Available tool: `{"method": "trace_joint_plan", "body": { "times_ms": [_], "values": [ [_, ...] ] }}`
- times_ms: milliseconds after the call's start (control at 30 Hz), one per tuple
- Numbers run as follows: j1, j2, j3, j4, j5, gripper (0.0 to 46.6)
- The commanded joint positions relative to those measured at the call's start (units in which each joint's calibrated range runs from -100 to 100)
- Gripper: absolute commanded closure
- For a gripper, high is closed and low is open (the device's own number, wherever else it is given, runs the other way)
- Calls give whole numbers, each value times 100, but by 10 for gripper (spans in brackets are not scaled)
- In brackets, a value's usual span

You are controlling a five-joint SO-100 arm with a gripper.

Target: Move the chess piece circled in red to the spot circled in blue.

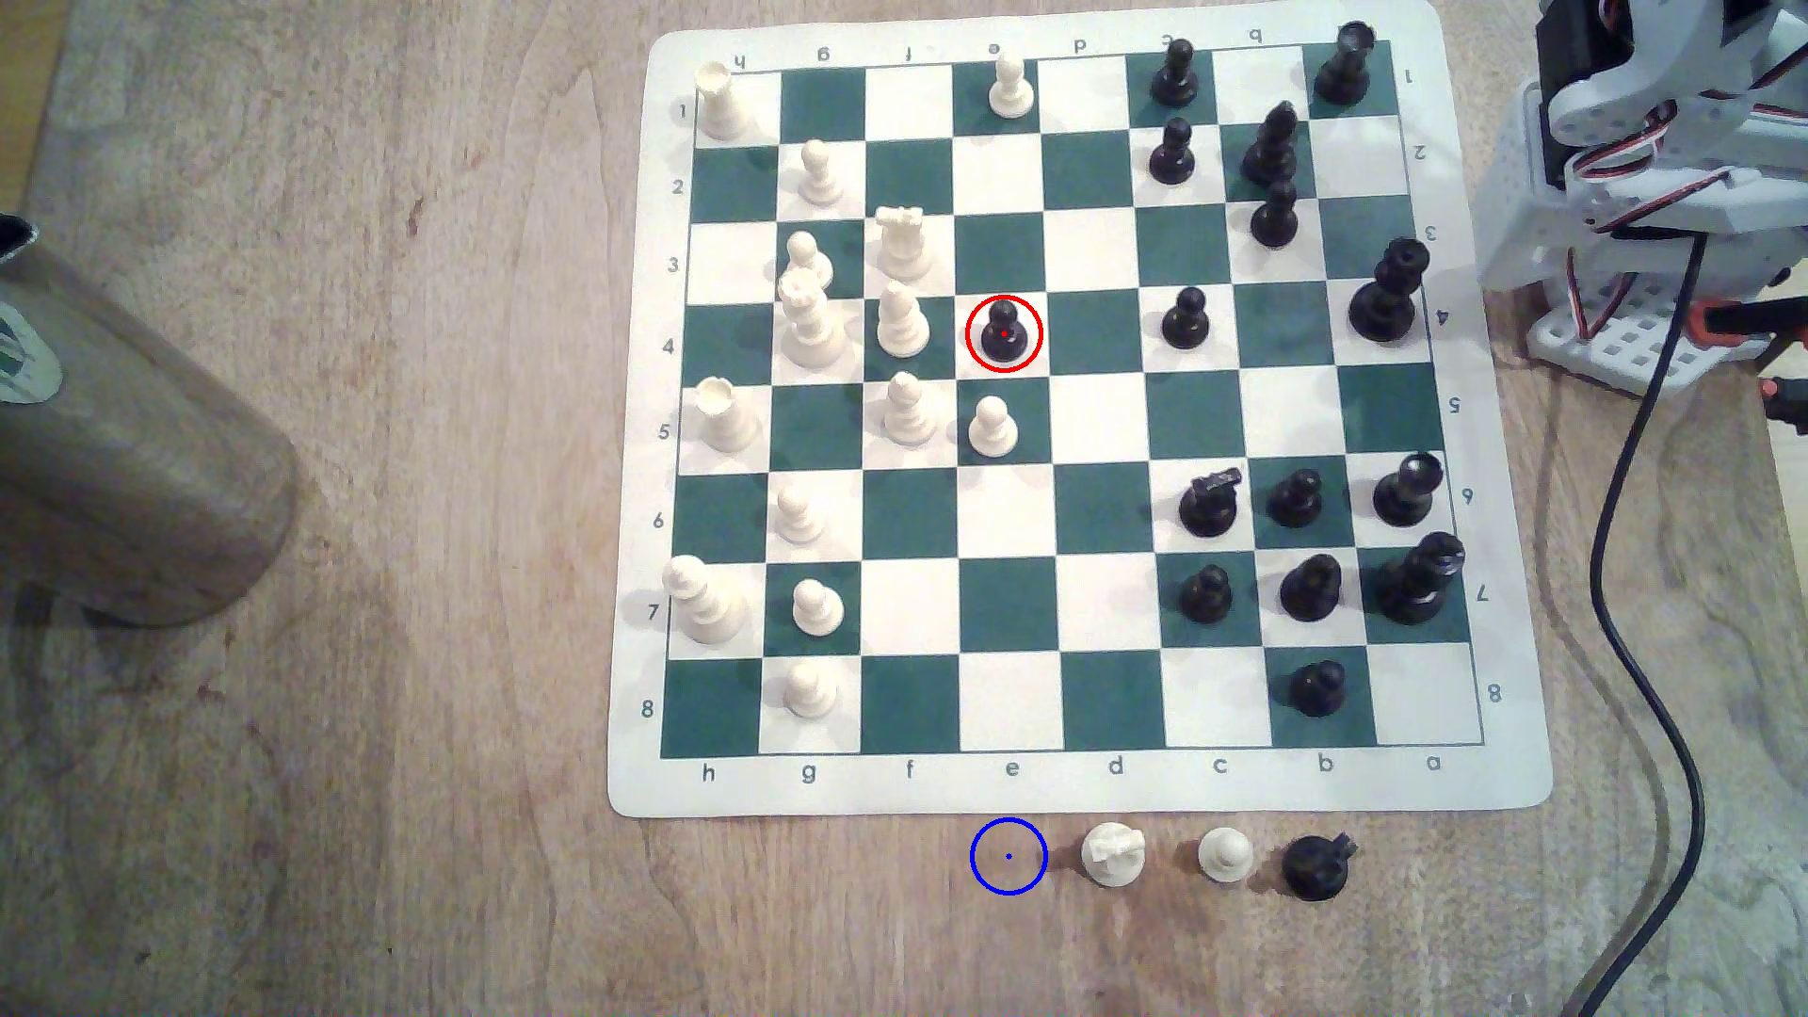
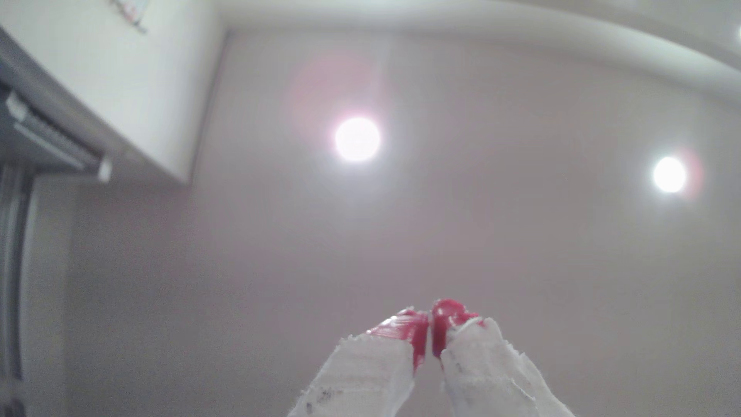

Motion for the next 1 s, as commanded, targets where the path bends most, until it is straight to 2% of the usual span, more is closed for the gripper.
{"method": "trace_joint_plan", "body": {
  "times_ms": [0,67,367,433,600,633,700,767,900,967],
  "values": [
    [-183,22,99,560,24,464],
    [-214,22,18,896,24,464],
    [-206,22,-1424,5089,-5,464],
    [-136,22,-1850,6408,-10,464],
    [208,31,-2720,8422,-15,464],
    [271,31,-2938,8963,-83,464],
    [498,31,-3391,10421,-386,464],
    [584,31,-3500,11002,-391,446],
    [646,39,-3536,12296,-376,464],
    [584,39,-3572,13074,-215,464]
  ]
}}
